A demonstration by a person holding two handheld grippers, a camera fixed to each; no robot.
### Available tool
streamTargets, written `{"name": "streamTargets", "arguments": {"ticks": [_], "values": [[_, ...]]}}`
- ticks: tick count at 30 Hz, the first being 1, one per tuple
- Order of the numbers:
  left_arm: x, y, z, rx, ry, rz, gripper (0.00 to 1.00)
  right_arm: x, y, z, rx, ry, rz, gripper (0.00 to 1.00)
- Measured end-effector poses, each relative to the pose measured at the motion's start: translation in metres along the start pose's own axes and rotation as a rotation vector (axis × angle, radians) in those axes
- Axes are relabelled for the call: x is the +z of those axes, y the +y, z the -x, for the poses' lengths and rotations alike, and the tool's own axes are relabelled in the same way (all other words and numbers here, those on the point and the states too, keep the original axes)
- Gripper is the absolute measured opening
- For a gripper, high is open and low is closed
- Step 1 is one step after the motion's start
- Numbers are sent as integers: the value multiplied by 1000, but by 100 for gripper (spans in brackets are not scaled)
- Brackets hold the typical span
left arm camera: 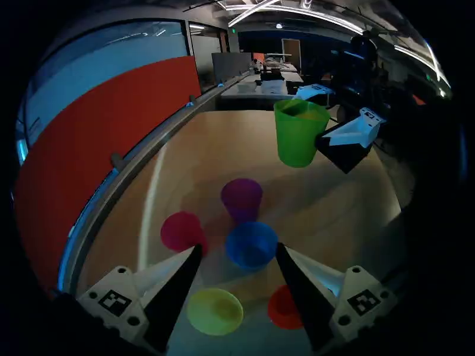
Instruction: Pour water
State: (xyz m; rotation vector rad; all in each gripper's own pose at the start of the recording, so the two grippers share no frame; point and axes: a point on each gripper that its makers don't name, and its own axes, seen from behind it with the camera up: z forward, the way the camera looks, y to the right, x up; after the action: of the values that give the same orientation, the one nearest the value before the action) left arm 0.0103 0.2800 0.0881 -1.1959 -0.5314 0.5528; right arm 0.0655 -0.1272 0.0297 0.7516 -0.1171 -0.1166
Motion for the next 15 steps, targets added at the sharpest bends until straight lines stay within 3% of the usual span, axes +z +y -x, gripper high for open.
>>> {"name": "streamTargets", "arguments": {"ticks": [15], "values": [[39, 14, 19, 8, -88, 51, 92, -2, 10, 8, 1, -9, 2, 90]]}}
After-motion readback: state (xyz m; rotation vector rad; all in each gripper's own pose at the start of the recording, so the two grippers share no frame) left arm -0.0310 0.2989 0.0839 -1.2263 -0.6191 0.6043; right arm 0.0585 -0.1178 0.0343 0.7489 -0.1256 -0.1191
